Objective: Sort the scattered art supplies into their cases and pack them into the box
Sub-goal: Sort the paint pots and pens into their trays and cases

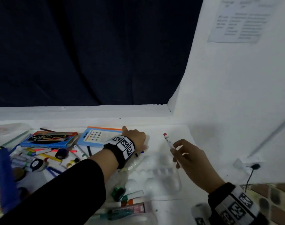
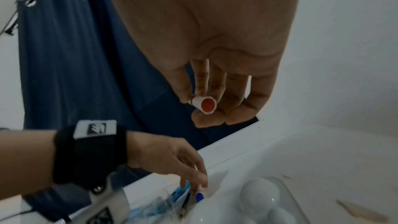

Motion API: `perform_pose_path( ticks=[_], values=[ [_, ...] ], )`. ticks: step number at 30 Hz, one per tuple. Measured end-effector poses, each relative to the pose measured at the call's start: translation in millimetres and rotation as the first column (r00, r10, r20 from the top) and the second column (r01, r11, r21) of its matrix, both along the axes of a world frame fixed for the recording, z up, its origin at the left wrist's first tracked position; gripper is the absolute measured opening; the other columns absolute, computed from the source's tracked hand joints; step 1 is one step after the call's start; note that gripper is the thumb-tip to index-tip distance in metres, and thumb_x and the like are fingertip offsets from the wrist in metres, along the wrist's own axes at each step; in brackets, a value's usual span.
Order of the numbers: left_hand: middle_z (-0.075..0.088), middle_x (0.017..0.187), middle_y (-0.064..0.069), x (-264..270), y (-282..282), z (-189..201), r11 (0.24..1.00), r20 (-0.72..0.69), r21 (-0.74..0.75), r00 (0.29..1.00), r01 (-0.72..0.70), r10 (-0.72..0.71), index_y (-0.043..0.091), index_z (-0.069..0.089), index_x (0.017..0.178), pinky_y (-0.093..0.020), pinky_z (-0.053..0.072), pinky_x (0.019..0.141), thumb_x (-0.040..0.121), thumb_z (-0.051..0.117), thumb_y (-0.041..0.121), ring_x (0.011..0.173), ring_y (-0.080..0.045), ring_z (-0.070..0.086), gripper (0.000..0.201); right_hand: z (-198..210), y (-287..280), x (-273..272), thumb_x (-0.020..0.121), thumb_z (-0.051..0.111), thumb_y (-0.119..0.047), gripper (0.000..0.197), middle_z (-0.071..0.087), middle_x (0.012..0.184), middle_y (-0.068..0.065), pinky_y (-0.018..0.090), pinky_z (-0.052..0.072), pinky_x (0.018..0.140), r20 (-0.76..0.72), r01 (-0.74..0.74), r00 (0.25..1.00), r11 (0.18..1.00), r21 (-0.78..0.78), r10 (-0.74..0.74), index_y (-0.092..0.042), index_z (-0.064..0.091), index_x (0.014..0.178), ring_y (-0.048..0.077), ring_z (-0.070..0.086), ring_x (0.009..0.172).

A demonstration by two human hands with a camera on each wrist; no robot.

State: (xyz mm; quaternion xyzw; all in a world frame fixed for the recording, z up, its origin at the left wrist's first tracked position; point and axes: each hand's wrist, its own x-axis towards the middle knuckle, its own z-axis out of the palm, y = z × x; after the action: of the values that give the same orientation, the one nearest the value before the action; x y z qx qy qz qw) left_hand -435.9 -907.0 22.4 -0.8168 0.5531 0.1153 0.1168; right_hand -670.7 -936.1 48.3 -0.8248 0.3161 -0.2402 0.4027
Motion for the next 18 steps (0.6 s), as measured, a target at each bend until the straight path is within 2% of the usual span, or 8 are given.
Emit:
perform_pose_path(
  ticks=[3,7,10,13,15,17,18],
  values=[
    [0.064,0.1,-0.001,-6.7,-5.3,-0.8,1.0,0.009,-0.001,1.0,-0.011,0.011,0.021,0.059,0.1,-0.05,0.035,0.103,0.086,0.061,0.041,0.097,-0.027,0.06,0.025,-2.6,11.9,-14.3,0.095,0.062,-0.025,0.007,0.067,0.067,0.004,0.025,0.052,0.057,0.067,0.043,0.997,0.994,0.096,-0.05,-0.023,0.06,0.088,0.017,0.063,0.053],
    [0.068,0.101,-0.004,-9.8,-4.4,1.4,0.993,-0.116,-0.09,0.991,-0.079,0.068,0.021,0.066,0.096,-0.041,0.054,0.091,0.08,0.065,0.02,0.094,-0.028,0.065,0.016,-4.2,22.8,-22.8,0.093,0.064,-0.027,0.005,0.067,0.067,0.001,0.024,0.05,0.056,0.082,0.069,0.994,0.991,0.114,-0.079,-0.025,0.062,0.089,0.015,0.061,0.052],
    [0.068,0.098,-0.002,-9.4,2.1,9.0,0.98,-0.18,-0.181,0.982,-0.081,0.048,0.022,0.068,0.089,-0.035,0.055,0.083,0.08,0.061,0.015,0.092,-0.026,0.065,0.013,-1.2,30.4,-27.2,0.094,0.063,-0.027,0.005,0.066,0.071,-0.001,0.033,0.052,0.058,0.098,0.086,0.991,0.991,0.106,-0.096,-0.027,0.066,0.09,0.016,0.06,0.055],
    [0.066,0.096,0.001,-10.2,21.2,31.9,0.941,-0.295,-0.317,0.955,-0.115,0.017,0.025,0.063,0.088,-0.032,0.051,0.079,0.078,0.062,0.016,0.089,-0.023,0.062,0.013,0.1,38.8,-33.5,0.097,0.057,-0.021,0.019,0.065,0.075,-0.003,0.044,0.051,0.062,0.113,0.124,0.984,0.986,0.116,-0.137,-0.033,0.069,0.089,0.027,0.057,0.063],
    [0.067,0.09,0.003,-12.4,45.3,53.0,0.898,-0.385,-0.412,0.923,-0.155,-0.017,0.026,0.059,0.093,-0.029,0.05,0.07,0.078,0.064,0.014,0.083,-0.022,0.062,0.02,2.0,45.6,-36.6,0.098,0.054,-0.013,0.026,0.064,0.072,-0.004,0.039,0.048,0.057,0.151,0.133,0.975,0.973,0.187,-0.162,-0.03,0.072,0.092,0.021,0.053,0.059],
    [0.067,0.086,0.005,-18.3,81.3,74.2,0.837,-0.487,-0.498,0.871,-0.226,-0.055,0.031,0.053,0.102,-0.028,0.05,0.06,0.079,0.067,0.013,0.074,-0.021,0.065,0.033,7.0,55.6,-37.8,0.097,0.054,-0.008,0.024,0.064,0.071,-0.002,0.03,0.047,0.057,0.191,0.109,0.968,0.958,0.266,-0.163,-0.023,0.073,0.094,0.014,0.053,0.056],
    [0.066,0.085,0.005,-22.6,102.9,84.1,0.799,-0.523,-0.544,0.848,-0.257,-0.083,0.036,0.051,0.107,-0.029,0.051,0.06,0.08,0.068,0.012,0.071,-0.019,0.067,0.039,10.0,61.5,-37.8,0.097,0.056,-0.007,0.021,0.065,0.072,0.001,0.027,0.047,0.057,0.219,0.082,0.964,0.953,0.293,-0.15,-0.019,0.074,0.095,0.014,0.053,0.056]
  ],
)
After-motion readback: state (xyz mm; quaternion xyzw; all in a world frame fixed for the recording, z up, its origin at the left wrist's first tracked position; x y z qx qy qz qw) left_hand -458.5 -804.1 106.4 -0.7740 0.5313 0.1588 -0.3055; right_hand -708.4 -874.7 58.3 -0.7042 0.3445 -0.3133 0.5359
